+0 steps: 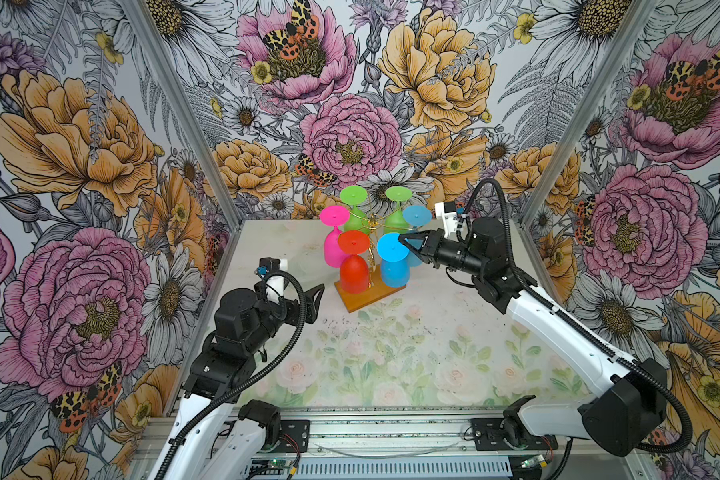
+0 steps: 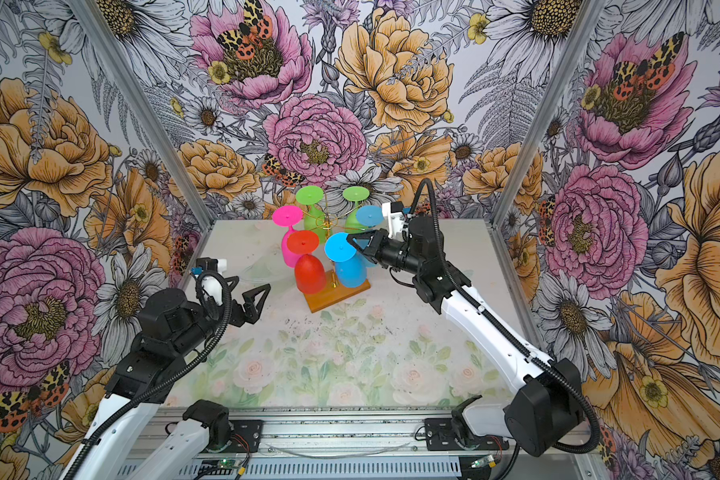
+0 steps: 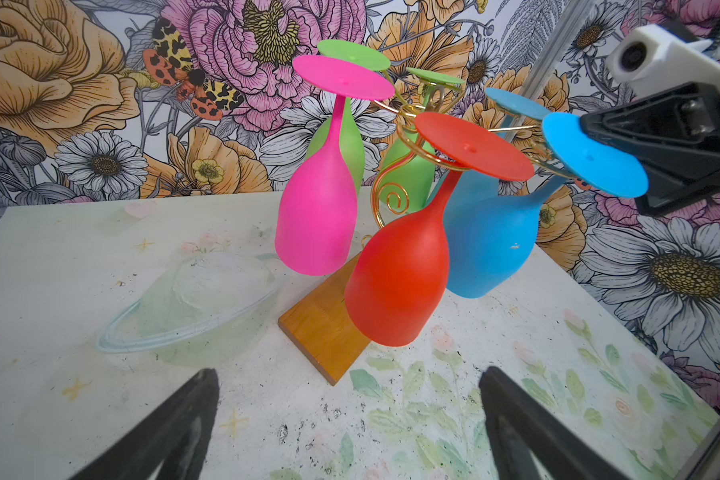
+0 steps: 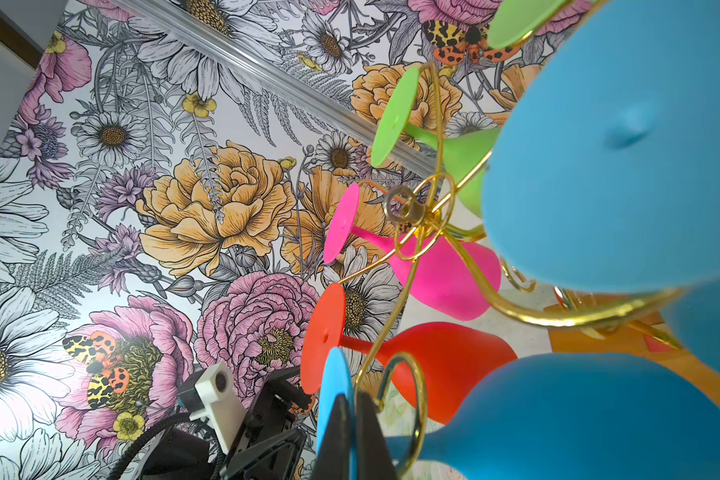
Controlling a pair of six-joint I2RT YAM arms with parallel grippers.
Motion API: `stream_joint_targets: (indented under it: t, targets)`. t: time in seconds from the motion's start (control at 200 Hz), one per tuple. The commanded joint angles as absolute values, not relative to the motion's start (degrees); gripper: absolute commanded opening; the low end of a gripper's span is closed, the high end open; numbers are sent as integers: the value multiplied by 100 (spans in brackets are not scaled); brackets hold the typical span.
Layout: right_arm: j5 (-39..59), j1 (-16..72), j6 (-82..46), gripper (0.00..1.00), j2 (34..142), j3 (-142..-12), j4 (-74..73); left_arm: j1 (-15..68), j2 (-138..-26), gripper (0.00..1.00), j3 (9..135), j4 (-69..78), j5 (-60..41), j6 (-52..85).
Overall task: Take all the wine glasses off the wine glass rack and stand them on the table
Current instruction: 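Raise both arms and reach the right gripper toward the nearest blue glass, then close the right gripper on the blue glass foot and lift it off the rack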
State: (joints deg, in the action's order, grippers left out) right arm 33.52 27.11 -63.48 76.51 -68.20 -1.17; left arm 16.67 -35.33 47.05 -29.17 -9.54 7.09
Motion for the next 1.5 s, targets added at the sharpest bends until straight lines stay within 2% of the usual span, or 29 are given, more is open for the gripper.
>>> stream_joint_targets:
  t: [0.0, 0.44, 0.631, 1.491]
  targets:
    - [3380, 2760, -6491, 0, 7792, -7065, -456, 1705, -3490, 99, 4685, -2963, -1020, 620]
    - [2985, 2791, -6374, 0, 8040, -7295, -543, 1701, -3474, 99, 4802, -3021, -1088, 639]
    - [2495, 2786, -6191, 0, 7943, -7251, -433, 1705, -3462, 99, 4825, -3041, -1151, 668]
    - [1726, 2782, -6387, 0, 7687, -6741, -950, 1714, -3419, 99, 4851, -3059, -1287, 790]
